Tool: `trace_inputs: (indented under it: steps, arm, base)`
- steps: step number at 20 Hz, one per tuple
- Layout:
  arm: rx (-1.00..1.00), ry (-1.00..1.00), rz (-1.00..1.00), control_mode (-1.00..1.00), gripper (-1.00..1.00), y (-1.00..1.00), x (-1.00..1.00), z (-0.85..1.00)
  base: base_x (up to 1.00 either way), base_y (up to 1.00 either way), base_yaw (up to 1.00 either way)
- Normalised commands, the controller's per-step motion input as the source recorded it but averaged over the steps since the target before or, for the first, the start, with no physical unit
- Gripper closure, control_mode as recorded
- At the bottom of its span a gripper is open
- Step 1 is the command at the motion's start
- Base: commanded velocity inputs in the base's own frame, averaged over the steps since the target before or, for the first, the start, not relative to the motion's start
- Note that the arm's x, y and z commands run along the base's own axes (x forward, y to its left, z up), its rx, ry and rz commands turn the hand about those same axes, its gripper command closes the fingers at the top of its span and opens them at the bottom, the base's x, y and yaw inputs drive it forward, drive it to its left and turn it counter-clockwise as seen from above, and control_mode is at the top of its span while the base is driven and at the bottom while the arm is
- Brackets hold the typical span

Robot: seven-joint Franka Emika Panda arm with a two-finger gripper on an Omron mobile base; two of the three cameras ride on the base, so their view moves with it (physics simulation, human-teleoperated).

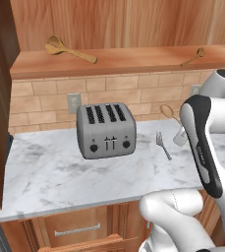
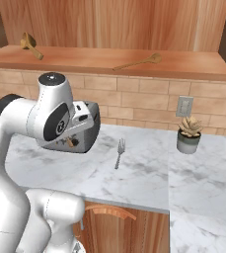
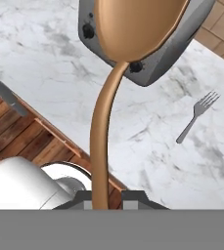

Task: Organize the utensils by type. Pick up the wooden spoons from the counter and place them in the open cabinet. Then pick up the metallic utensils from the counter and place them in the open drawer.

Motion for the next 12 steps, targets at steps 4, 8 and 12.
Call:
trace_inputs:
  steps: [4, 8, 12]
  arm:
    - [0.00, -0.05, 0.00, -1.00, 1.00, 0.23, 0.00, 0.00]
    - [0.00, 0.00, 0.00, -1.00, 1.00, 0.00, 0.00, 0.00]
    - [0.00, 0.00, 0.00, -1.00, 1.00, 0.00, 0.00, 0.00]
  base:
    - [0.00, 0.00, 0.00]
    - [0.00, 0.00, 0.00]
    - [0.00, 0.00, 0.00]
